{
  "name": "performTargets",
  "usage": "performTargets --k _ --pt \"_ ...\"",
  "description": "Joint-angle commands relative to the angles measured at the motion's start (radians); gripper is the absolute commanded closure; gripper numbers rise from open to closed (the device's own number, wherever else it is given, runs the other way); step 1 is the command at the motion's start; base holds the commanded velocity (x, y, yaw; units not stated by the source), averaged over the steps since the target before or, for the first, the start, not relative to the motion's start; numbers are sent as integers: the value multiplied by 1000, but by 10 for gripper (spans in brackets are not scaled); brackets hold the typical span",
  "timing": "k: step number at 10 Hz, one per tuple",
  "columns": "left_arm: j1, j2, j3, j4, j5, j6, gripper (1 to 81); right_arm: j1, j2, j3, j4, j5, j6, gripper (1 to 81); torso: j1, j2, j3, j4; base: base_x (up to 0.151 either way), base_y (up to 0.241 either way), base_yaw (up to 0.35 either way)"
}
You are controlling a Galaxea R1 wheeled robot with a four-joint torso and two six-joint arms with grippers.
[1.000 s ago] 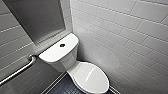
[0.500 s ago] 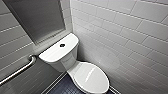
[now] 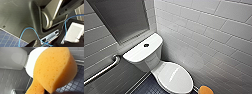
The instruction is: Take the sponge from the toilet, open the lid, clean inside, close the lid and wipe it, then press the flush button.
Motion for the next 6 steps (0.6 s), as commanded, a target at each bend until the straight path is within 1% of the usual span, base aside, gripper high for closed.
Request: performTargets --k 1,3,4,6 --pt "14 9 13 16 62 9 10 257 1 -46 93 -221 4 811 0 0 0 0 0 0 0" --pt "17 32 -2 29 61 9 10 337 78 -123 105 -280 5 811 0 0 0 0 0 0 0" --pt "20 41 -5 33 61 9 10 369 120 -178 123 -305 4 811 0 0 0 0 0 0 0" --pt "23 41 -7 33 61 9 10 422 219 -289 129 -351 5 811 0 0 0 0 0 0 0"
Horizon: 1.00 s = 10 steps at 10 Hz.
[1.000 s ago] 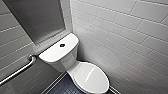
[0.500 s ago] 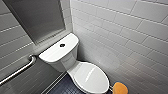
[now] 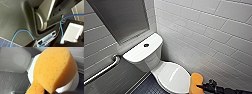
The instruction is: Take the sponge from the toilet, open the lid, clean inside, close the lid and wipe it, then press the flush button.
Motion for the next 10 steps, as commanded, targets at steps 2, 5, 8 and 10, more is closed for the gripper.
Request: performTargets --k 2,5,8,10 --pt "20 -15 15 -1 78 7 10 199 147 -226 45 -140 1 811 0 0 0 0 0 0 0" --pt "23 -3 -7 -5 73 7 10 285 280 -374 46 -196 1 811 0 0 0 0 0 0 0" --pt "26 -6 -8 -10 73 6 10 313 411 -530 52 -199 6 811 0 0 0 0 0 0 0" --pt "26 -7 -12 -11 73 1 10 318 423 -544 65 -199 16 811 0 0 -1 0 0 0 0"
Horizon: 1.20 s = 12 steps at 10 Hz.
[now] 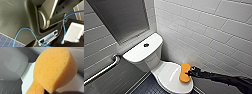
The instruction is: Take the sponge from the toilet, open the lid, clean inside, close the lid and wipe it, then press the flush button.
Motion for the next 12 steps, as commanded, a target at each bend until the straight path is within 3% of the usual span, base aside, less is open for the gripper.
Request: performTargets --k 1,2,5,6,9,12 --pt "20 -7 8 -10 84 4 10 148 -9 11 39 -49 12 811 0 0 0 0 0 0 0" --pt "20 -4 5 -10 83 3 10 151 -14 30 36 -46 13 811 0 0 -78 0 0 0 0" --pt "20 3 5 -8 84 3 10 180 -12 22 29 -72 30 811 0 0 -124 0 0 0 0" --pt "20 4 5 -7 84 4 10 188 -3 17 21 -68 29 811 0 0 -64 0 0 0 0" --pt "20 13 5 -2 84 4 10 200 116 -134 -16 -59 21 811 0 1 -106 0 0 0 0" --pt "29 7 -6 -10 83 4 10 182 219 -249 -40 -54 20 811 1 2 -105 0 0 0 0"
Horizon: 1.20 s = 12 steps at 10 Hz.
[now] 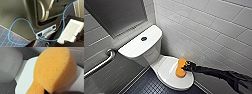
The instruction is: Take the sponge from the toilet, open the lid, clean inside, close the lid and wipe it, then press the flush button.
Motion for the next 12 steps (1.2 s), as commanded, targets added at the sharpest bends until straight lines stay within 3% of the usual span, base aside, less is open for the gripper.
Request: performTargets --k 1,5,8,12 --pt "40 -3 15 -9 90 5 10 94 71 -67 -32 -21 -4 811 0 0 0 0 0 0 0" --pt "58 -13 18 -9 88 2 10 3 8 -75 -24 10 8 811 0 0 0 0 0 0 0" --pt "58 -2 20 -2 90 3 10 -69 -231 190 -24 86 61 811 0 0 0 0 0 0 0" --pt "57 -8 20 -5 90 6 10 -199 -411 345 -24 172 65 811 0 0 0 0 0 0 0"
